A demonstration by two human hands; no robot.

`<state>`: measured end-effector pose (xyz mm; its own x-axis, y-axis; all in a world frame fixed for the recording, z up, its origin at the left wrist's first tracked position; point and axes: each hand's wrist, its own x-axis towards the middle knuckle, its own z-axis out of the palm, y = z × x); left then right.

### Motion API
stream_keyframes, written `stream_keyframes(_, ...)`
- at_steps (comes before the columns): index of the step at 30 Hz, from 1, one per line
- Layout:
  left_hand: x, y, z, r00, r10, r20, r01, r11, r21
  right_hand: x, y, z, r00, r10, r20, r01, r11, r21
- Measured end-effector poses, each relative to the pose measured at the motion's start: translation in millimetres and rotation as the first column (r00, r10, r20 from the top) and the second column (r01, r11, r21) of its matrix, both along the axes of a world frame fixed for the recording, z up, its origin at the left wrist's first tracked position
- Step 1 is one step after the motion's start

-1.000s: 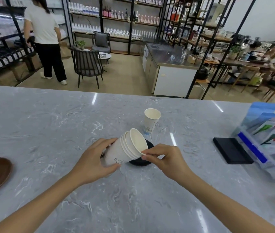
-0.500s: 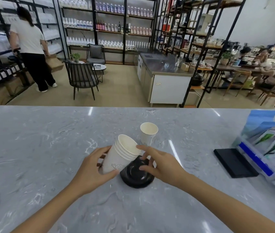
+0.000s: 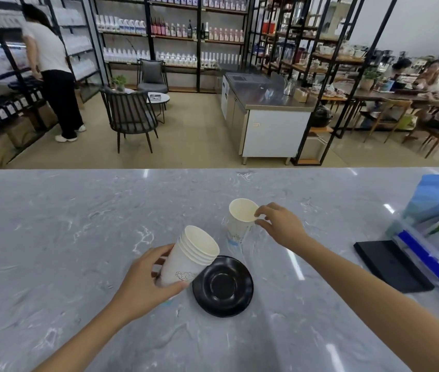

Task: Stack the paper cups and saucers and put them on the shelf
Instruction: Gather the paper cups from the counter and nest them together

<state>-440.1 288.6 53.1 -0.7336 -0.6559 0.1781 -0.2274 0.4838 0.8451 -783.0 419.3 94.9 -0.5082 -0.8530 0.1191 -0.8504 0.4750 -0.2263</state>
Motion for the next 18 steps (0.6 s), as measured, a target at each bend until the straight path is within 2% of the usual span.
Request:
stream_keyframes(8,1.5,-9.0,-9.3,0.999,0.016,0.031,-0.017,0.999,0.030,10.0,21.0,12.1,1.000,0.030,-0.002,-0.030,0.997,-0.073)
stream_keyframes(18,6.9,-2.0,-1.9,0.999,0.040,0.018,-0.040,0.999,0.002,52.0,51.2,83.2,0.993,0.117,-0.004,-0.112,0.939,-0.324)
